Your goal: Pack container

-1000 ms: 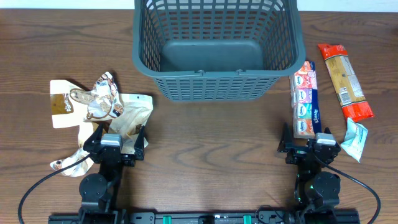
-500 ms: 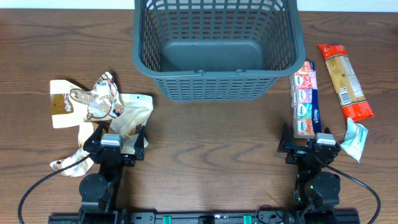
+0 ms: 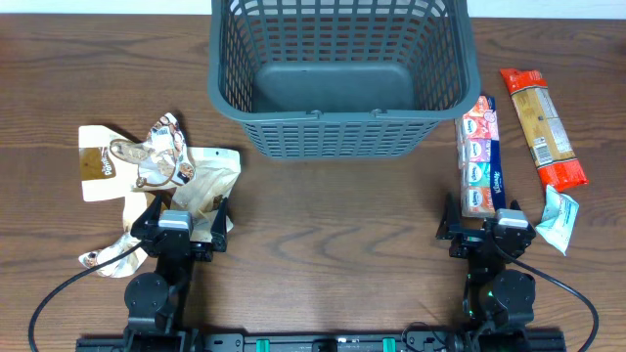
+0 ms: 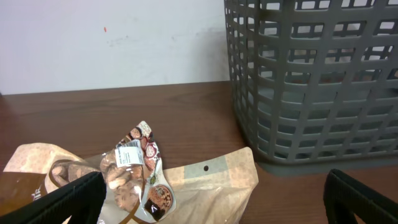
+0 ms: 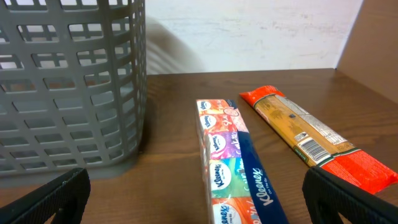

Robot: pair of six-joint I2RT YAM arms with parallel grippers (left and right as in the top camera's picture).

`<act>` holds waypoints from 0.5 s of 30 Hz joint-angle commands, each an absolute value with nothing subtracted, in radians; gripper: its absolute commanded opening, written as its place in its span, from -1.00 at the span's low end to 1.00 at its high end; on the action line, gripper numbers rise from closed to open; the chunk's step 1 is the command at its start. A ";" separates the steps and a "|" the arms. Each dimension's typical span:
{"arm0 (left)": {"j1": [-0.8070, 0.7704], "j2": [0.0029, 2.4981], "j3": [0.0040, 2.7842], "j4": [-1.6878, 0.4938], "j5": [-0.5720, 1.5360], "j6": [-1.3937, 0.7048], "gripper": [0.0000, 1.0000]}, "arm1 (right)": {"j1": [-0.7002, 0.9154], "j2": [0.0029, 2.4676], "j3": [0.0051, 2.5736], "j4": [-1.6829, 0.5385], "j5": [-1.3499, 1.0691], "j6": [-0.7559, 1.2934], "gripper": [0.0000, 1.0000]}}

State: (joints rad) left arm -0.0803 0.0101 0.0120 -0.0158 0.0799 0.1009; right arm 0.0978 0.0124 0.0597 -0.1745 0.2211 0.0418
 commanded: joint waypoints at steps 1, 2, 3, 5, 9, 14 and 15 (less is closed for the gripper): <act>-0.077 0.004 0.004 -0.059 0.123 0.092 0.97 | 0.099 0.006 0.054 -0.173 0.228 0.052 0.99; -0.077 0.004 0.004 -0.059 0.123 0.092 0.97 | 0.099 0.006 0.054 -0.173 0.228 0.052 0.97; -0.077 0.004 0.004 -0.059 0.123 0.092 0.97 | 0.099 0.006 0.054 -0.173 0.228 0.052 0.98; -0.077 0.004 0.004 -0.059 0.123 0.092 0.97 | 0.099 0.006 0.054 -0.173 0.228 0.052 0.98; -0.077 0.004 0.004 -0.059 0.123 0.092 0.97 | 0.099 0.006 0.054 -0.173 0.228 0.052 0.98; -0.077 0.004 0.004 -0.057 0.123 0.092 0.97 | 0.099 0.006 0.054 -0.173 0.228 0.052 0.98; -0.077 0.004 0.004 -0.056 0.123 0.092 0.97 | 0.099 0.006 0.054 -0.173 0.228 0.052 0.98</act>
State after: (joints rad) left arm -0.0803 0.0101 0.0120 -0.0154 0.0799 0.1009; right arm 0.0978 0.0124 0.0597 -0.1745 0.2214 0.0418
